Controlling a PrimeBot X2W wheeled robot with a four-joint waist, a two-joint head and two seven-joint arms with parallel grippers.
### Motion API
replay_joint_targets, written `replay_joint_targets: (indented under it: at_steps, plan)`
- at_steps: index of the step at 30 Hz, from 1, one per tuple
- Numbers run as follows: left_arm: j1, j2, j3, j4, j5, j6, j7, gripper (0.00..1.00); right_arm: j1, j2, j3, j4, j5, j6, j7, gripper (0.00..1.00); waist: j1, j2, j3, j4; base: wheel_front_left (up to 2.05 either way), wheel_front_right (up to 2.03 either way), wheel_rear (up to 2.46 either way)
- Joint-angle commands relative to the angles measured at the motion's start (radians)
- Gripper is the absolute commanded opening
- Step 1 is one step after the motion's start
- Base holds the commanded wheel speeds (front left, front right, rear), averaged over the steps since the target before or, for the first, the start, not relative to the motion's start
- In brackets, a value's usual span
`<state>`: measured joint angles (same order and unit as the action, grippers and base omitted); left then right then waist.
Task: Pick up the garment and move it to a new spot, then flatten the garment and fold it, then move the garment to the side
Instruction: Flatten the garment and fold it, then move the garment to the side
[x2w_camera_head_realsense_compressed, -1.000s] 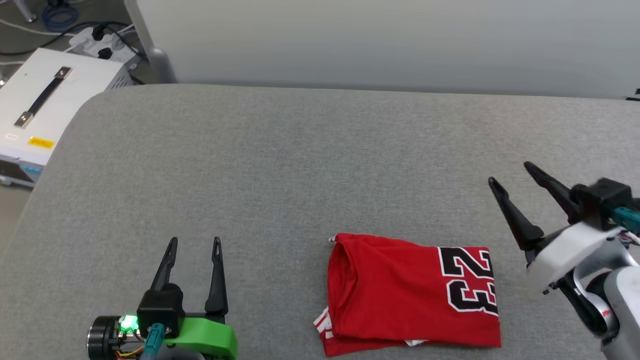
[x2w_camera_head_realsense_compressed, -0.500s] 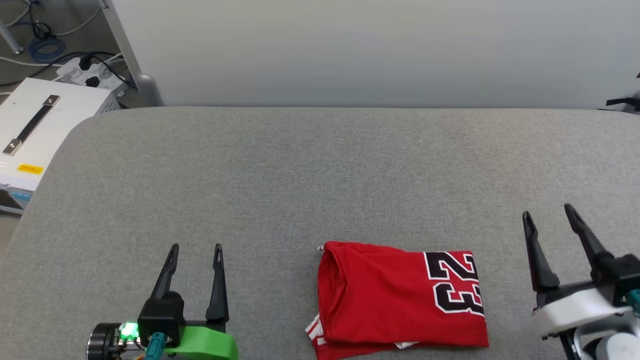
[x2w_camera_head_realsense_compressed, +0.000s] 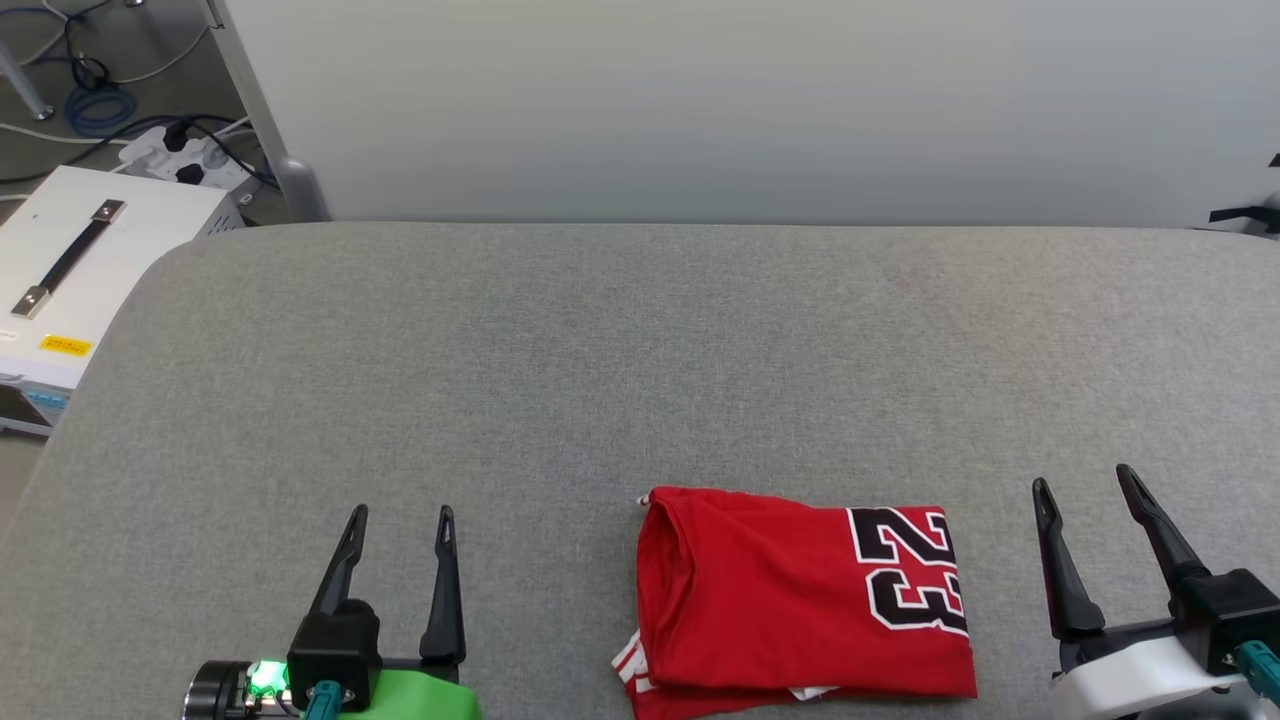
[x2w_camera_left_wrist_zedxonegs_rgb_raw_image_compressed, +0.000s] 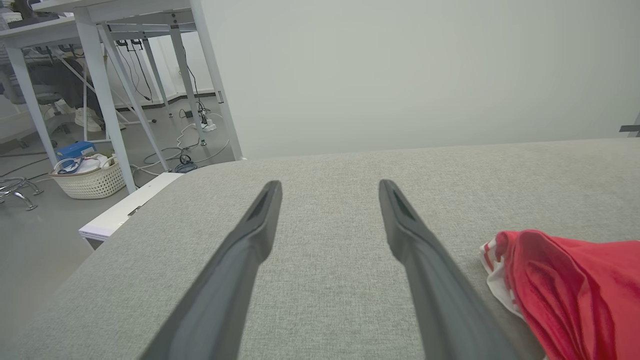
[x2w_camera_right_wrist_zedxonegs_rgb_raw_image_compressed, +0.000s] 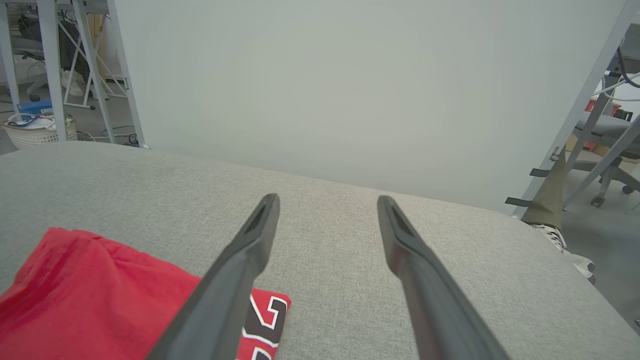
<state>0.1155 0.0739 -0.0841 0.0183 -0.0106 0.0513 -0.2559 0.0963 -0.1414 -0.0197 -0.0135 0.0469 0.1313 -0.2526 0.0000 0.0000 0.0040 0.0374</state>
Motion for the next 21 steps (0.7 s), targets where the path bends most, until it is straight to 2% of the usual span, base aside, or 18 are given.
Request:
replay_joint_targets:
  at_steps: [1, 21]
  plan:
    - [0.013, 0.009, 0.001, -0.003, 0.004, 0.008, -0.006, 1.0, 0.011, 0.003, -0.004, -0.009, -0.001, -0.001, -0.009, 1.0, 0.0, 0.0, -0.002, 0.001, 0.0, 0.0, 0.0]
    - [0.015, 0.008, 0.001, -0.009, -0.01, 0.014, -0.006, 1.0, 0.005, 0.01, 0.0, -0.015, 0.047, -0.001, -0.009, 1.0, 0.0, 0.0, -0.005, 0.011, 0.0, 0.0, 0.0]
